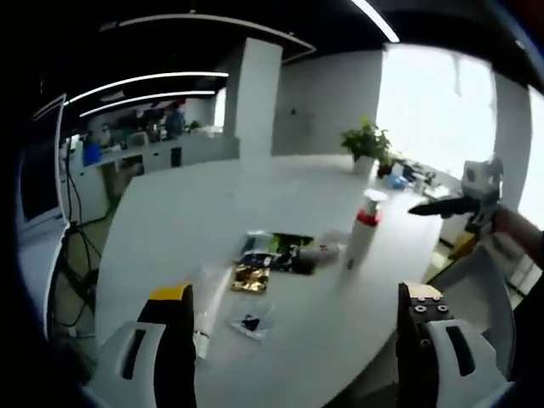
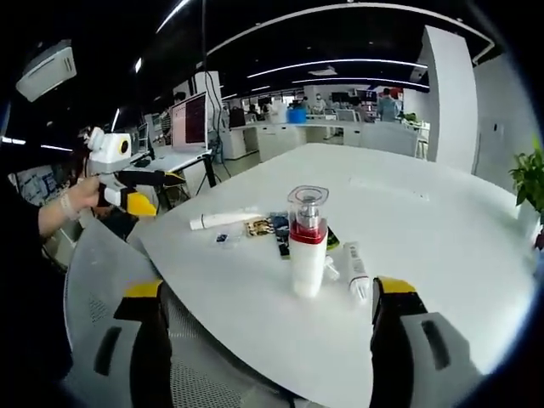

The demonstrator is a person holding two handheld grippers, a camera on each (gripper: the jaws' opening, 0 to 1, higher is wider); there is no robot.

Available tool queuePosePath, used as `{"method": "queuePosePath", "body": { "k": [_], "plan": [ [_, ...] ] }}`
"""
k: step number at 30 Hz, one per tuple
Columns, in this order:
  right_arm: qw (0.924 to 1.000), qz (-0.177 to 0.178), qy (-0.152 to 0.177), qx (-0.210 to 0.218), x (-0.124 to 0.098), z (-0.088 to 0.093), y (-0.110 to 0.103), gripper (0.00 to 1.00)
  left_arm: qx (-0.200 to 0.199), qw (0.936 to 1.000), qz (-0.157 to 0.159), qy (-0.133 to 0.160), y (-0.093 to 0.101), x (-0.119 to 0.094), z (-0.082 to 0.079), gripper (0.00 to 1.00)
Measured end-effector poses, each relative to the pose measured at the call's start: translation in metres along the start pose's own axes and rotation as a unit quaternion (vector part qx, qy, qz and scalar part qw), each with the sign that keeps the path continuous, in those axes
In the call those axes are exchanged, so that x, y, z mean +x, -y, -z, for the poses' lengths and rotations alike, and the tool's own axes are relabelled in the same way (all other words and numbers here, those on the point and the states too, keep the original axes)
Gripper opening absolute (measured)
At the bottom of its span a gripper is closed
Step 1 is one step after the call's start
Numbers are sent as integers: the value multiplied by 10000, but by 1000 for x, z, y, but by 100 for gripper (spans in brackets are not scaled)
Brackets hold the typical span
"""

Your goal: Arrange the skincare products in the storage area until every visible bottle or jar stands upright without overlapping.

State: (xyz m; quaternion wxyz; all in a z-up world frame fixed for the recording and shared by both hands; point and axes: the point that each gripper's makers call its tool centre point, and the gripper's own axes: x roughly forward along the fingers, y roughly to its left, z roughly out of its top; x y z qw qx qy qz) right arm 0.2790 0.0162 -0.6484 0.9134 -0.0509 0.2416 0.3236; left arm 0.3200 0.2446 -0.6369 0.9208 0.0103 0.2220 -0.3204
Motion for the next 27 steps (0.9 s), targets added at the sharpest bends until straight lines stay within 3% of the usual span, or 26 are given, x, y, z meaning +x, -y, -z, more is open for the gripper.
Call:
{"method": "queuePosePath", "body": {
  "k": [4,13,18,27],
  "plan": [
    [10000,13,22,-24,3,-4,2,100,-53,9999,-93,4,-16,-2,0,97],
    [9999,-36,17,-132,16,-13,4,100,103,9991,-181,-375,-41,12,9,97],
    [9999,-20,35,-168,25,-18,10,100,120,9968,8,-790,-50,30,21,95],
    [9998,-50,-86,-178,32,-15,11,100,409,9899,72,-1358,-65,53,40,88]
  ]
}}
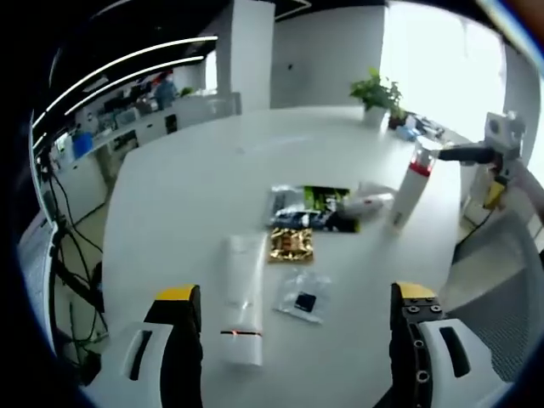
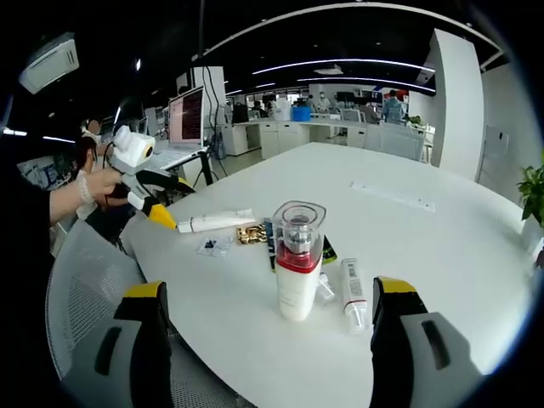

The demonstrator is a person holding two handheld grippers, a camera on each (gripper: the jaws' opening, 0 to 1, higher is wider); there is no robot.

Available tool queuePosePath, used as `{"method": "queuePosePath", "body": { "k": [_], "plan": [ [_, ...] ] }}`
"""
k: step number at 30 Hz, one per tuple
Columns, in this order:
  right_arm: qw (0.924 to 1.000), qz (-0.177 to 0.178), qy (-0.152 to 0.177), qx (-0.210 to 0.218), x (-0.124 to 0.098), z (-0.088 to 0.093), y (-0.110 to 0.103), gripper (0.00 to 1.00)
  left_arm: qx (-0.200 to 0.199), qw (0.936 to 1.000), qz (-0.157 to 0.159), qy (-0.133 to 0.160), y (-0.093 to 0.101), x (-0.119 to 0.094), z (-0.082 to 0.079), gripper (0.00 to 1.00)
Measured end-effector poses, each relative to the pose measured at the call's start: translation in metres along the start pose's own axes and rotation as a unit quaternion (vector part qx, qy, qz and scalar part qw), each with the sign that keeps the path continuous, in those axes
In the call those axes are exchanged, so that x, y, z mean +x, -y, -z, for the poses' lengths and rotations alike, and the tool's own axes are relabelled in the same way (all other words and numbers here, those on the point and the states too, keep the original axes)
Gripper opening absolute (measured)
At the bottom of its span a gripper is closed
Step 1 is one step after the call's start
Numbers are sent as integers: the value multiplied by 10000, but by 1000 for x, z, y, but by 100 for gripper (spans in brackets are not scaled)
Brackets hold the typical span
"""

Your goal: Arrange the skincare products in the storage area until every visible bottle or jar stands upright without overlapping.

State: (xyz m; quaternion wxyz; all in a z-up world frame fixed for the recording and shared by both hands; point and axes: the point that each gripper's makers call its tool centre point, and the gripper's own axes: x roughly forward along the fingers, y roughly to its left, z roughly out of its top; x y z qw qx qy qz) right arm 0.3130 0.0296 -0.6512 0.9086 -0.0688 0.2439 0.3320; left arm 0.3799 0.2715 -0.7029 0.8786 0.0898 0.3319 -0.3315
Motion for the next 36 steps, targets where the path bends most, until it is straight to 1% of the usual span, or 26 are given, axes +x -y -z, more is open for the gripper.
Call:
{"method": "queuePosePath", "body": {
  "k": [5,7,10,13,14,15,19,21,23,25,26,28,30,34,36],
  "plan": [
    [9999,45,-116,-72,-1,6,0,100,61,9989,27,-473,-8,14,13,82],
    [9999,93,-119,-63,-2,8,2,100,61,9986,23,-521,-11,18,13,80],
    [9999,87,-113,-13,-3,8,4,100,-15,9983,67,-582,-15,24,11,72],
    [9998,118,-147,-44,-3,8,6,100,-37,9975,37,-704,-22,33,11,67],
    [9998,126,-149,-49,-3,8,7,100,-56,9967,48,-804,-24,37,13,64],
    [9998,129,-151,-47,-3,7,7,100,-63,9964,40,-844,-25,38,13,62],
    [9998,143,-152,-40,-2,7,9,100,-81,9955,34,-947,-30,50,10,59],
    [9997,144,-175,-35,-1,7,9,100,-121,9947,31,-1024,-32,54,10,55],
    [9997,138,-189,-34,-1,8,9,100,-193,9932,113,-1144,-29,56,11,50],
    [9996,148,-224,-37,-1,10,9,100,-150,9924,169,-1211,-29,61,10,49],
    [9996,152,-239,-40,-1,10,9,100,-135,9908,80,-1347,-33,63,13,49],
    [9996,145,-256,-36,-1,12,8,100,-12,9892,-10,-1467,-38,65,16,49],
    [9996,144,-260,-22,-1,12,8,100,34,9887,-83,-1498,-41,68,15,49],
    [9995,167,-252,5,-1,12,11,100,-5,9873,-63,-1585,-42,73,16,47],
    [9995,171,-257,22,-1,12,12,100,-34,9858,-131,-1674,-46,76,18,45]
  ]
}}
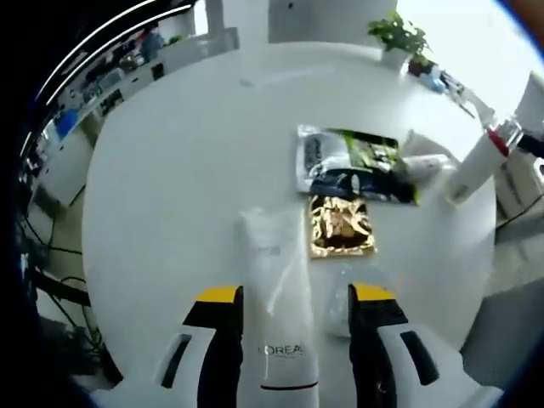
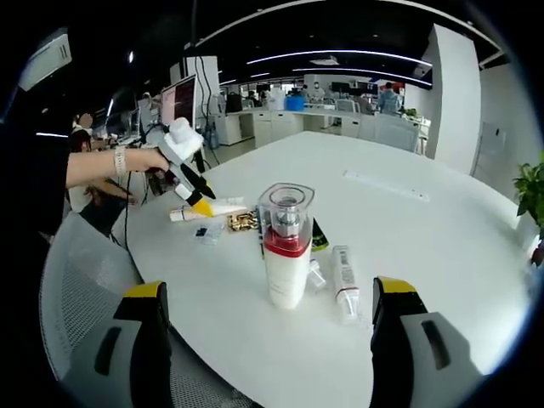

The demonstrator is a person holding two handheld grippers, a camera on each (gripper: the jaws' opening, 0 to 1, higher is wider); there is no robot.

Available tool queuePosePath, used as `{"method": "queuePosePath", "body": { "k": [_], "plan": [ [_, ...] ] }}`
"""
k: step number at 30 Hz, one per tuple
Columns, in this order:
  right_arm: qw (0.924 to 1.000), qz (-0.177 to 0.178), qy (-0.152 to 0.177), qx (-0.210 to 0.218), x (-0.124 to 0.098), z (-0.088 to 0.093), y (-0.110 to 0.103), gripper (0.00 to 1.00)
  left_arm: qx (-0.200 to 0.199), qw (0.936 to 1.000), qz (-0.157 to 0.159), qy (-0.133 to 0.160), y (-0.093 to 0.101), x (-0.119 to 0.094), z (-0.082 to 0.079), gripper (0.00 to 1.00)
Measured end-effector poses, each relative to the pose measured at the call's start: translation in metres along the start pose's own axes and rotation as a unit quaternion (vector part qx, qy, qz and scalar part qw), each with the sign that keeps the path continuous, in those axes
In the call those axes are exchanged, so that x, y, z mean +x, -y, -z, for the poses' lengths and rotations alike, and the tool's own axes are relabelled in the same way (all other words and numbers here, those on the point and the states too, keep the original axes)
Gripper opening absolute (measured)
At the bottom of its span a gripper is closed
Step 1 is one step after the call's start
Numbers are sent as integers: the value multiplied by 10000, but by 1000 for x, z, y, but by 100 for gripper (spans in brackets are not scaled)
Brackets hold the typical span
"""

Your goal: Arrange the skincare products in the storage area until every visible bottle or jar stands upright without overlapping.

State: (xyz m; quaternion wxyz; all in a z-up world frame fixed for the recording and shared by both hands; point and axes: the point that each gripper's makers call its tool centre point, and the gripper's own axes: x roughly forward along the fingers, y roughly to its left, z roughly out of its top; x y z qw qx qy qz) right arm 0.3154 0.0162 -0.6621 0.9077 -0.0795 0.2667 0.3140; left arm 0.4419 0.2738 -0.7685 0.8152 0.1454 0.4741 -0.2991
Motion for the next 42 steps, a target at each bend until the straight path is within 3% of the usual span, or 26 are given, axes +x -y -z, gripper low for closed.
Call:
{"method": "queuePosePath", "body": {
  "k": [1,10,14,20,32,42],
  "plan": [
    [10000,8,-14,-1,0,0,1,100,-72,9999,-143,-14,-5,1,0,46],
    [10000,40,-65,39,1,3,4,100,15,9997,-91,-220,-5,12,3,41],
    [9999,43,-73,64,1,6,5,100,110,9994,-261,-218,-10,14,-1,37],
    [9999,57,-95,110,2,7,6,100,55,9995,-183,-233,-10,16,-2,33],
    [9998,61,-45,198,4,8,6,100,322,9983,-93,-477,-10,17,-3,32],
    [9994,-64,-98,341,8,17,-1,100,419,9980,6,-477,-10,17,-3,30]
  ]
}}
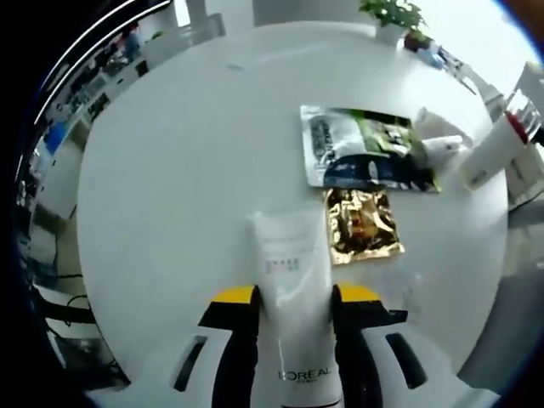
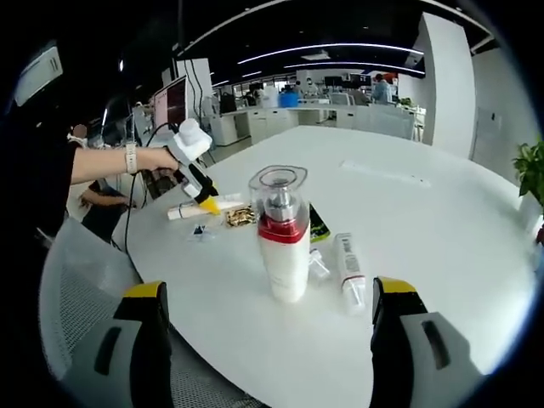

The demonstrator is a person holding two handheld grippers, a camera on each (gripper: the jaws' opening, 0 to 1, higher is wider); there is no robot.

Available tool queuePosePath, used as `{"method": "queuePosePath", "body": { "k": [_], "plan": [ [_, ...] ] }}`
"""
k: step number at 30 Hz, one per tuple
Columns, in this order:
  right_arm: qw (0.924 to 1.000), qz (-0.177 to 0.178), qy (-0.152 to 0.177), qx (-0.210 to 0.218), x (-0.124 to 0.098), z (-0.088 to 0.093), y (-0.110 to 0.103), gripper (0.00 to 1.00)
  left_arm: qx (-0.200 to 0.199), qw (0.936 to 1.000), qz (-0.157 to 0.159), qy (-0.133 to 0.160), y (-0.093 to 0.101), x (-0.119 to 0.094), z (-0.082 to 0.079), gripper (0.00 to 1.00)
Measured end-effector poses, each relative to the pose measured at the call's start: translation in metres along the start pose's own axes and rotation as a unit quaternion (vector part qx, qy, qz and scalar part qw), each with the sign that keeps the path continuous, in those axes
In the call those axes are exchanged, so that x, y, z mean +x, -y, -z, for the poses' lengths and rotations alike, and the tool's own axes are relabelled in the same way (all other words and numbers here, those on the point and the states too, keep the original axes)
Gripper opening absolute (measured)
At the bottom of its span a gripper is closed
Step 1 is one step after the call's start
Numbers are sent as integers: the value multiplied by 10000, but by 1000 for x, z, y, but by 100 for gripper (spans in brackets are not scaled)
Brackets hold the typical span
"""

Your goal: Arrange the skincare products in the storage area until every visible bottle or jar stands upright without overlapping.

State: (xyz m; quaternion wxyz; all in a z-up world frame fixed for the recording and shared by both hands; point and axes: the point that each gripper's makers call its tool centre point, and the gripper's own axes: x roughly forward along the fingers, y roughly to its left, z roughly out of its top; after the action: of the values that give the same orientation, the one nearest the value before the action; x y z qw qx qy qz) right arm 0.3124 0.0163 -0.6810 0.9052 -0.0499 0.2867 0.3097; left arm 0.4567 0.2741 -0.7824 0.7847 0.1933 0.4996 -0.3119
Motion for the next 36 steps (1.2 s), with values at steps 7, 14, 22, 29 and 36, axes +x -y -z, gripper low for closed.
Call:
{"method": "queuePosePath", "body": {
  "k": [7,14,22,29,36],
  "plan": [
    [10000,13,28,-52,-4,-3,0,100,-79,9999,-30,97,1,-1,1,28],
    [9999,-19,76,-82,-4,-6,-3,100,-128,9991,14,411,4,-5,1,26],
    [9999,-55,101,-13,-4,-6,-8,99,-145,9946,-170,1011,1,-22,-9,26],
    [9999,29,-25,-95,-5,-2,-4,96,-218,9901,-292,1358,3,-39,-12,26],
    [10000,-10,56,-12,-7,-5,-7,91,-174,9825,-309,1831,15,-61,-19,26]
  ]
}}
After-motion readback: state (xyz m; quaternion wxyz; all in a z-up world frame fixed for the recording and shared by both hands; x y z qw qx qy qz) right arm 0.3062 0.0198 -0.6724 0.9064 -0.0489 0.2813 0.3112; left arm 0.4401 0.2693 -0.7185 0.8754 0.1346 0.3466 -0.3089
